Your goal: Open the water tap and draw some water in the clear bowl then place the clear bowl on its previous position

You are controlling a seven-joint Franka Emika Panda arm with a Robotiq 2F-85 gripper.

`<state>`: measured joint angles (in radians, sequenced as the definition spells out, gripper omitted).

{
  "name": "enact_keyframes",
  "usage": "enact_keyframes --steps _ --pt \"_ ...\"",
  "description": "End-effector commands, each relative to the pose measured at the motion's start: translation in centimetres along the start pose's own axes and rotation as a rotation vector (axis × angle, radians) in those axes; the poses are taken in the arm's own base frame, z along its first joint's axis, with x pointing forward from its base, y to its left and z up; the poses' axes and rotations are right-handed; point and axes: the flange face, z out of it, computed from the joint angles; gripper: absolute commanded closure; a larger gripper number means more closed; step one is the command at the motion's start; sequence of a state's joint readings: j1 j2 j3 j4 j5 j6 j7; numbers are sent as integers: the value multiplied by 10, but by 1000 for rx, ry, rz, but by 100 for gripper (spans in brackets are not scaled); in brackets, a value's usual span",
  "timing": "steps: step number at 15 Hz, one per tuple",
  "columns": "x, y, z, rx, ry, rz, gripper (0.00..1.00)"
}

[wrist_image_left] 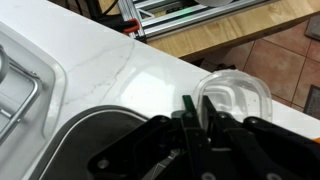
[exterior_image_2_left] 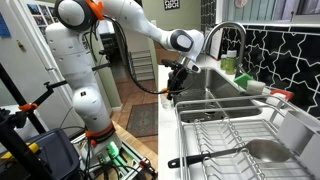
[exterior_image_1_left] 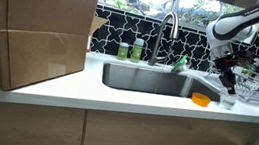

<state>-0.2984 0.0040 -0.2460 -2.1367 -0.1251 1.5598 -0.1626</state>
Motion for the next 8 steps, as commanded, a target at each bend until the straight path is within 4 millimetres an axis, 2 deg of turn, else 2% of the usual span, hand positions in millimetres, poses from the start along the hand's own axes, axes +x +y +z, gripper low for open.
enact_keyframes --steps 1,4,5,6,8 --pt "3 -2 7 -20 28 42 97" --pt "4 -4 8 -22 28 48 97" --pt "4 -5 8 -23 28 48 90" --pt "4 -5 8 -23 27 46 76" --pt "2 -6 7 -25 26 41 56"
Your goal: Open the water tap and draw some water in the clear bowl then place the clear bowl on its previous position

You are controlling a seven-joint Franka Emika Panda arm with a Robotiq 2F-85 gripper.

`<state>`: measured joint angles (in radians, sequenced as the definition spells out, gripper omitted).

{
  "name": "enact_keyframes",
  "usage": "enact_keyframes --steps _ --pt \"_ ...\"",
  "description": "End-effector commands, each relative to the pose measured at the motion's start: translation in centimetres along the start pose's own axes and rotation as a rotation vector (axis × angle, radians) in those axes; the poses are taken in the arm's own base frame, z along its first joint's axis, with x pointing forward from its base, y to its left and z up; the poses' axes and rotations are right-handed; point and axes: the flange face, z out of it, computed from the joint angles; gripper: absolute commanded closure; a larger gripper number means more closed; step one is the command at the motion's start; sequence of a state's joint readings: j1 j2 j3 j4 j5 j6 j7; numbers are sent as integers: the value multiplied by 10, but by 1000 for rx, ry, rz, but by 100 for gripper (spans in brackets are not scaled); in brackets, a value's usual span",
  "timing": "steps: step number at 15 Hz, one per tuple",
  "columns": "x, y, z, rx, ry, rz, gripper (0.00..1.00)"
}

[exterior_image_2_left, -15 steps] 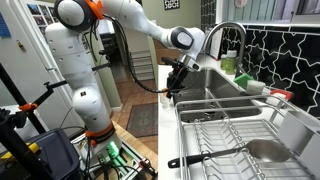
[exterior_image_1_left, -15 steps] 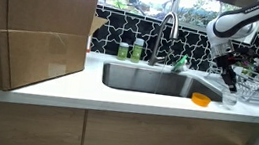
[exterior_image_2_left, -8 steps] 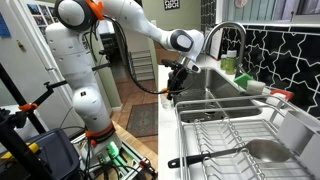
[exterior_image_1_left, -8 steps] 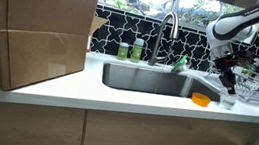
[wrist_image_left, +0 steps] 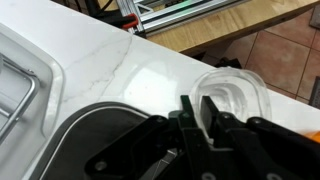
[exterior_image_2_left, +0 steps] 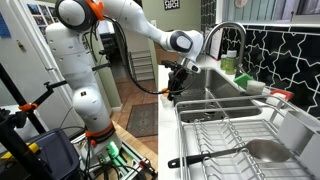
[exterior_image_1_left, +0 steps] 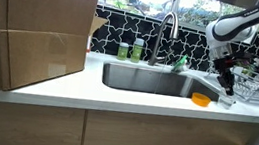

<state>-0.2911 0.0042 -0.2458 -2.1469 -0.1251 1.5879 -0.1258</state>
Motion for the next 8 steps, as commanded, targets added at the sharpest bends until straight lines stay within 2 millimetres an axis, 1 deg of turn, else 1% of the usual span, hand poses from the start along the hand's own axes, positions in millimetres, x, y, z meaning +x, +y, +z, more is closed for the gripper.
enact_keyframes --steps 1,3,4,5,7,8 --pt "-2 -4 5 -21 9 9 50" --pt "-3 -4 5 -23 10 7 34" --pt "-4 -4 3 -22 20 5 27" --pt "-6 -5 0 -17 36 -1 19" --pt "-15 -2 -9 -12 81 -20 4" --pt "-22 1 -16 -15 119 -24 0"
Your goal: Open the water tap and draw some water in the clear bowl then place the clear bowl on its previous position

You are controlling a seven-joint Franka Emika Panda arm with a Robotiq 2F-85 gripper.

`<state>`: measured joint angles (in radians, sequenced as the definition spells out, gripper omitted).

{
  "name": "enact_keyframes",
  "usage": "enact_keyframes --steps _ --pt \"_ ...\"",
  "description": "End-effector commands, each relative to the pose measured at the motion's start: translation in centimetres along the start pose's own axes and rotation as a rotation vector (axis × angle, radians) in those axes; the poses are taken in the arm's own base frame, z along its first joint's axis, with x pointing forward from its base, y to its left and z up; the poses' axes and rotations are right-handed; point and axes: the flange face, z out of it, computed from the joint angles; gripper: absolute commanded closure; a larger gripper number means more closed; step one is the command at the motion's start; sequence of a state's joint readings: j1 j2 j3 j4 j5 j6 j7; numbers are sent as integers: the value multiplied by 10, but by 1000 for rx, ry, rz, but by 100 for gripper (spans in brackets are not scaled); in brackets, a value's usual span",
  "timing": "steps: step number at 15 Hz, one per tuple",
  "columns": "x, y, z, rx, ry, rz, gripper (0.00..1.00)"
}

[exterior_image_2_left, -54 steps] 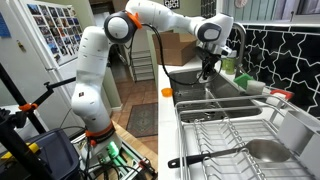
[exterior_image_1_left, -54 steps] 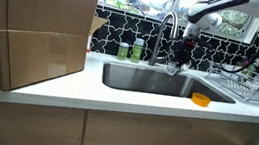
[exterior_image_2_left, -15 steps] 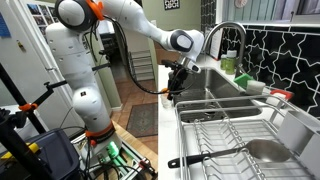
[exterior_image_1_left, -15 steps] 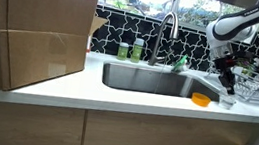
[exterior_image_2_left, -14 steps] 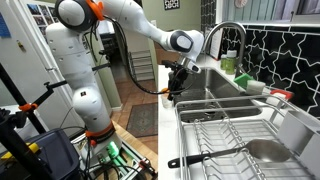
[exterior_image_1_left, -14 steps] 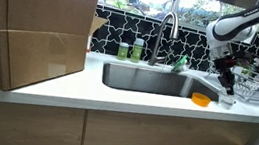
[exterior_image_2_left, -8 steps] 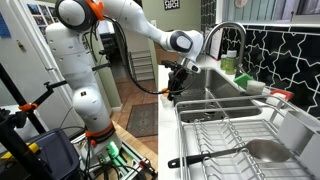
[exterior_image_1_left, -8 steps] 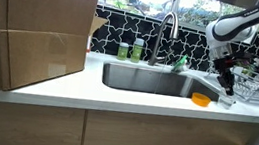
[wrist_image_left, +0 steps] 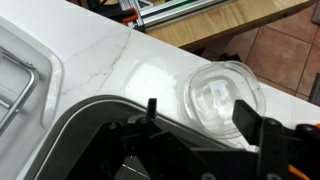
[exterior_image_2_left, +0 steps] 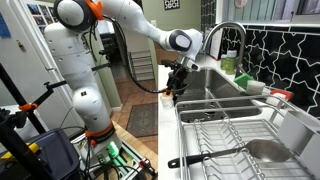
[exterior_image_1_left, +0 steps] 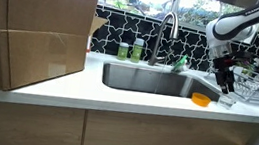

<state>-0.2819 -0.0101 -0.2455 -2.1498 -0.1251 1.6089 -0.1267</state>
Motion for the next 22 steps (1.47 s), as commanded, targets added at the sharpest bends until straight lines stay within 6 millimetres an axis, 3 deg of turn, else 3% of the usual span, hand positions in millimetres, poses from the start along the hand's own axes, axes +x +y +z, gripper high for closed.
enact_keyframes --steps 1,6,11,17,21,22 --pt "-26 7 -19 -10 128 -20 0" --pt "-74 20 -86 77 389 9 0" --pt "-112 39 -137 267 515 143 0" --pt "-121 59 -168 372 667 363 0" --pt "-116 69 -191 348 887 495 0" --pt "-116 67 -190 352 833 437 0"
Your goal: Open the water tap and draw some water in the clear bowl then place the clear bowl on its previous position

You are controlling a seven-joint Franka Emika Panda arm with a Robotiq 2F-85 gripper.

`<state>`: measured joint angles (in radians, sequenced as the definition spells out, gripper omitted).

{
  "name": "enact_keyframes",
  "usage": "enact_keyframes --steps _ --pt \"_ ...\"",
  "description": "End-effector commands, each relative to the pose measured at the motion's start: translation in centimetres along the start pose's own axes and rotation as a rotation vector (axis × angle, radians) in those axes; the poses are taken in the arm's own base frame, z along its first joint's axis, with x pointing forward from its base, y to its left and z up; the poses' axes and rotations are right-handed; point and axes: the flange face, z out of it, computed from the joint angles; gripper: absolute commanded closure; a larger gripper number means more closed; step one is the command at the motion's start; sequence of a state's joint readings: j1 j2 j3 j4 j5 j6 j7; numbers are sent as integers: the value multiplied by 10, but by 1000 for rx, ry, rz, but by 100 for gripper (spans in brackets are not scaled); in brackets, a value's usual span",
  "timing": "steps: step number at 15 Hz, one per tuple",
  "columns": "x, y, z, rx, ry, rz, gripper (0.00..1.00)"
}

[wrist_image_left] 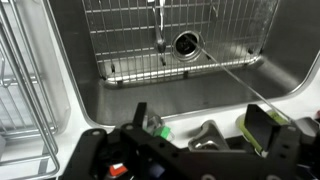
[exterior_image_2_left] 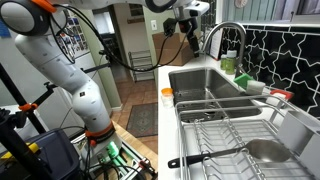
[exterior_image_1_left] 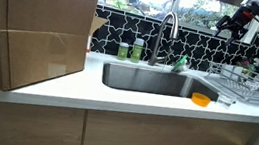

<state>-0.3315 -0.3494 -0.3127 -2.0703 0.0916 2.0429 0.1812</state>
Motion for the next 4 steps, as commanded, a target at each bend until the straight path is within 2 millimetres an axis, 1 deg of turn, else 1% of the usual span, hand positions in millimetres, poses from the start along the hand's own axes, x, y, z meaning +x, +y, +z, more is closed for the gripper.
enact_keyframes --steps 1,4 --pt "4 -1 -3 2 30 13 0" --pt "6 -3 -4 3 48 26 0"
